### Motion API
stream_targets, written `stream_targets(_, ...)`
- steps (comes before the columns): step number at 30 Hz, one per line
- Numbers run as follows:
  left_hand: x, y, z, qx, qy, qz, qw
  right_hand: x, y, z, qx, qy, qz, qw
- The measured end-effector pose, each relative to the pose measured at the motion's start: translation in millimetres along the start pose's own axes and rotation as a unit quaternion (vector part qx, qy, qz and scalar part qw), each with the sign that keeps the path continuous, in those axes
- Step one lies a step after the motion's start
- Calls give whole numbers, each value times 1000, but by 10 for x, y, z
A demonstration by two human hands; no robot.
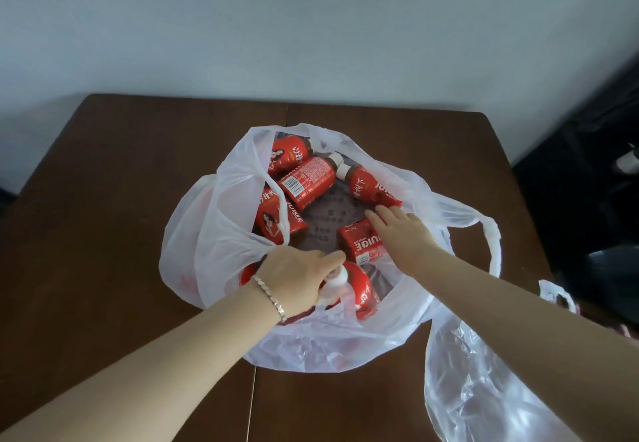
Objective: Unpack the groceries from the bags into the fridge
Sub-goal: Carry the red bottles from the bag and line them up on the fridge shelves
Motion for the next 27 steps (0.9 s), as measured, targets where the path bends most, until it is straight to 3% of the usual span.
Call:
stream_targets(4,-18,-3,62,2,-25,12,1000,-63,138,-101,-11,31,-48,998)
stream_targets(9,-35,31,120,34,-52,-20,998,-39,365,-46,79,100,-244,961)
stream_targets(14,-140,-61,49,97,-114,-80,985,22,219,110,25,144,-382,913)
stream_targets(17,-236,-202,26,107,-164,-85,977,117,68,266,3,155,-376,914)
stream_targets(19,-254,-314,79,93,-191,-87,973,168,-124,419,-15,144,-322,936)
stream_targets(21,-248,-495,168,60,-209,-96,971,245,-507,568,-97,93,-257,957)
stream_targets(24,-208,-852,318,-10,-230,-99,968,328,-1334,824,-238,53,-324,914)
stream_targets(27,-178,-1213,493,-79,-255,-88,960,352,-1814,948,-247,58,-264,930)
Point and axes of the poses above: each hand's wrist, its own z-axis away from the middle knuckle, its own y-axis out of the palm, x = y × z, the point moved 4 cm from there along -z, towards the middle knuckle
